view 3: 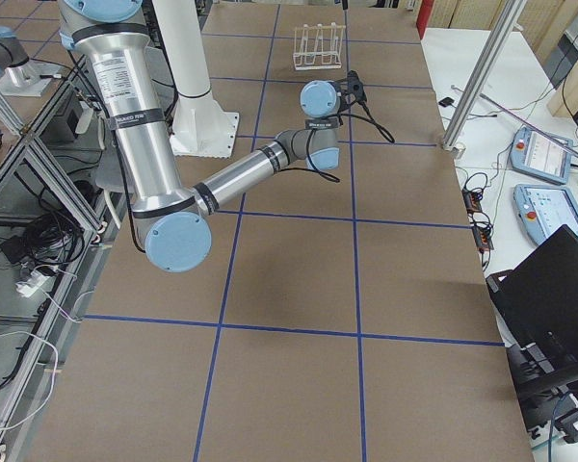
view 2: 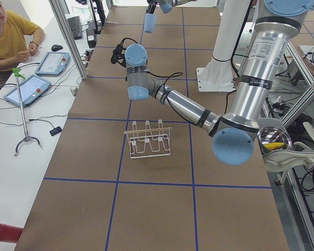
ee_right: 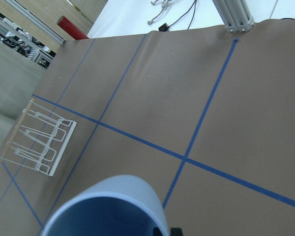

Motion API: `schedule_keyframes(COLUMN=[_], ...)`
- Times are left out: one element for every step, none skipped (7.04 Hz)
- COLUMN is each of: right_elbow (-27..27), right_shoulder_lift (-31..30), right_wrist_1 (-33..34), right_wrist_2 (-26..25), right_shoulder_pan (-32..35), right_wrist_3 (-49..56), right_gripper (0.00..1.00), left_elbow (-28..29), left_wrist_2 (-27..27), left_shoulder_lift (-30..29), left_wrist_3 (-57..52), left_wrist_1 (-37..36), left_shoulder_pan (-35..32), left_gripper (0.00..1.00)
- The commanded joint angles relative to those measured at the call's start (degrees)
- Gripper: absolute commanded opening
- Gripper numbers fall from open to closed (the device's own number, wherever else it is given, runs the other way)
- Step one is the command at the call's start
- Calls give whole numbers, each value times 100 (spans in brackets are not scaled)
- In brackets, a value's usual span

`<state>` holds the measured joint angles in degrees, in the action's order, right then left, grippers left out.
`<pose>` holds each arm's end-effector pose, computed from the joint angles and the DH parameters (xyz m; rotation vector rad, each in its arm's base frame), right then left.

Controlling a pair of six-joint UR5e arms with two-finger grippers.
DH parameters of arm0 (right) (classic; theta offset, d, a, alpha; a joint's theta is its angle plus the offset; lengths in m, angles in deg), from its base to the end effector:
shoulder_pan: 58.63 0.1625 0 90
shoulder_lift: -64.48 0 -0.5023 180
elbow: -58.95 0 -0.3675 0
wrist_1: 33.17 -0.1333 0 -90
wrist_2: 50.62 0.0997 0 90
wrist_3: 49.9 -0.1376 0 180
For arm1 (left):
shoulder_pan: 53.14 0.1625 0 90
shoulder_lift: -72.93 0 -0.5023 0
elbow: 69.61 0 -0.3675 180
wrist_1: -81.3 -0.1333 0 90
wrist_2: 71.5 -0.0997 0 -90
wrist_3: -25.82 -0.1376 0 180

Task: Hang cup on cup holder
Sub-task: 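Lift the cup with the right gripper toward the table centre while the left arm approaches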

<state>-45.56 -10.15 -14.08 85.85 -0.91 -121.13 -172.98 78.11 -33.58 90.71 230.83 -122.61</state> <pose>-0.2527 -0.4628 0.3481 0.5461 -1.6145 -0.2070 0.1729 -0.5034 0.3620 0.4648 1.4987 0.2024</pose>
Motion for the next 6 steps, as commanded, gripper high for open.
schedule_keyframes(right_elbow=[-16,-25,-60,-78,-87,-87], right_shoulder_lift=[1,1,10,1,1,1], right_wrist_1=[-1096,-1675,-2107,-2564,-2795,-3206], right_wrist_2=[-573,-1187,-1785,-2400,-2641,-2983], right_shoulder_pan=[-486,-951,-1399,-1874,-2183,-2456], right_wrist_3=[-784,-1083,-1277,-1305,-1314,-1384], right_gripper=[0,0,0,0,0,0], left_elbow=[-17,-52,-70,-105,-79,-61], left_wrist_2=[-10,-19,-219,-1004,-2117,-2590], left_shoulder_lift=[-578,-851,-1045,-1082,-1056,-1021], left_wrist_3=[1746,2773,3810,4795,5371,5516], left_wrist_1=[610,1022,1565,2423,3398,3643], left_shoulder_pan=[388,555,661,1106,1781,2092], left_gripper=[98,98,99,99,99,99])
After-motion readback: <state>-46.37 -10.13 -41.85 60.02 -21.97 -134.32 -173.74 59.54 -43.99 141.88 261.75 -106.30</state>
